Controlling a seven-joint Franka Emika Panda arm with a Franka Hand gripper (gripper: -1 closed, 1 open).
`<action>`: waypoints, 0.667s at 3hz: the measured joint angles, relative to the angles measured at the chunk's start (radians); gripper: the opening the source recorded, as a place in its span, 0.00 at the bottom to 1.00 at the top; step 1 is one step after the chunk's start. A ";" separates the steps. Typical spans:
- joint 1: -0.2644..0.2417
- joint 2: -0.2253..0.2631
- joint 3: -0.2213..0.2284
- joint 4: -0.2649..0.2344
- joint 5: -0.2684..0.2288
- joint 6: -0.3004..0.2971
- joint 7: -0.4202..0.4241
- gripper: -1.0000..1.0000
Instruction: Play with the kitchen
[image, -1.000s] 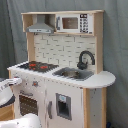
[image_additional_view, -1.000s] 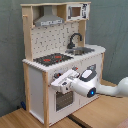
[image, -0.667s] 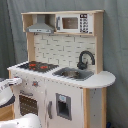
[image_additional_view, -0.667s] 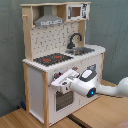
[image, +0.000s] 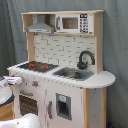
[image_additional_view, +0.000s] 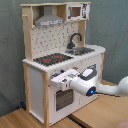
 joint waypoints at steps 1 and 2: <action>0.037 0.006 -0.002 -0.016 0.003 -0.015 0.094 1.00; 0.091 0.006 -0.002 -0.045 0.035 -0.071 0.149 1.00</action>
